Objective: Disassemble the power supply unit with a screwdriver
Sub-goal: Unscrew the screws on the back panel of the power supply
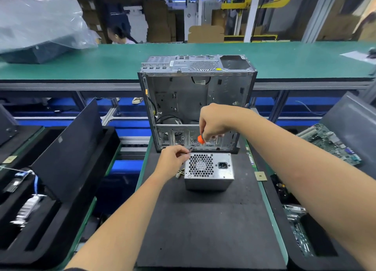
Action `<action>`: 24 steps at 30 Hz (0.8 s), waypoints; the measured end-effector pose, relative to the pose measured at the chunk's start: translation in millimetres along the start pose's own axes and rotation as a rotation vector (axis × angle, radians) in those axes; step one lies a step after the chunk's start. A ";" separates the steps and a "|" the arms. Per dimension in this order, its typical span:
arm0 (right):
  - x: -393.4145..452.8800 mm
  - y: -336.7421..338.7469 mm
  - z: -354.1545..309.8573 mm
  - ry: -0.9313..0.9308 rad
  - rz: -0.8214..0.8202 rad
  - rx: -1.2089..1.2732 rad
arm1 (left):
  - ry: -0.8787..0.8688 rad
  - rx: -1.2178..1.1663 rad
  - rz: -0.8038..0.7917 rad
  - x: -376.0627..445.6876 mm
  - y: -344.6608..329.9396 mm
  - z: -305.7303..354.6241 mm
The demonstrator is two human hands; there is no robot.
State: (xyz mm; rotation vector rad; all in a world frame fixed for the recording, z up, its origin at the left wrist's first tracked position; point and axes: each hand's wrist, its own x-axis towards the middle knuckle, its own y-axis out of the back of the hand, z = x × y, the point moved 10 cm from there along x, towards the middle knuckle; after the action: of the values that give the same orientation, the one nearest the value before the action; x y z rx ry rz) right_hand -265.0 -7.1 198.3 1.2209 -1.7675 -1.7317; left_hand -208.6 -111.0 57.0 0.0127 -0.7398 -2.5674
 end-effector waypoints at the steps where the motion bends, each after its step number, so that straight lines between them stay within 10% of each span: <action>1: 0.0 2.6 -1.1 -0.001 0.020 -0.007 | -0.008 0.014 0.001 0.0 0.2 0.8; 24: -0.8 23.2 -7.0 0.002 0.187 0.011 | 0.119 -0.124 -0.010 0.8 0.4 -8.8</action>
State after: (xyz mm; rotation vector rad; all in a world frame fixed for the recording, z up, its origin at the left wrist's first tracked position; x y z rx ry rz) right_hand -266.4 -13.9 221.5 1.0241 -1.8284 -1.6160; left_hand -207.9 -116.0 49.8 0.1283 -0.5375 -2.5914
